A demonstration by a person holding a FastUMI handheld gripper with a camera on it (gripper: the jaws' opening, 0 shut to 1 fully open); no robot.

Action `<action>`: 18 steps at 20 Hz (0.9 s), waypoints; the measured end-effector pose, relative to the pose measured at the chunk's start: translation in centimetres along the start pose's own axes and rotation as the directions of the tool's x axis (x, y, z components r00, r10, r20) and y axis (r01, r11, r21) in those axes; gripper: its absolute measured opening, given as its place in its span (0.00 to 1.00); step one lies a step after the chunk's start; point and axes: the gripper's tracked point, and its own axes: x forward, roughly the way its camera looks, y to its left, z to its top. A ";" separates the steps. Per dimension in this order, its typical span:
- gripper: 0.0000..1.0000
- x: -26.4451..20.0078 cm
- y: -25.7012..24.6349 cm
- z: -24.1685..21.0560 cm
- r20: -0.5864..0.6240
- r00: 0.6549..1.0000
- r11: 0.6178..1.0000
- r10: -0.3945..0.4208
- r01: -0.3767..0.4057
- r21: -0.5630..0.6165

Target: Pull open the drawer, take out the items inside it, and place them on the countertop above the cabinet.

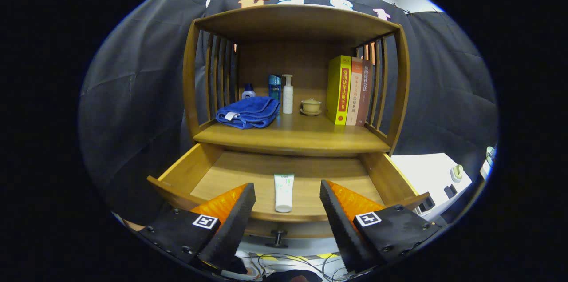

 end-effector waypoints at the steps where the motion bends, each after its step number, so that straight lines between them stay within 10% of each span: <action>1: 0.97 0.5 0.0 0.7 -0.002 1.000 1.000 0.003 -0.003 -0.001; 18: 0.98 14.7 0.3 -2.8 -0.437 0.897 0.998 0.062 -0.061 0.017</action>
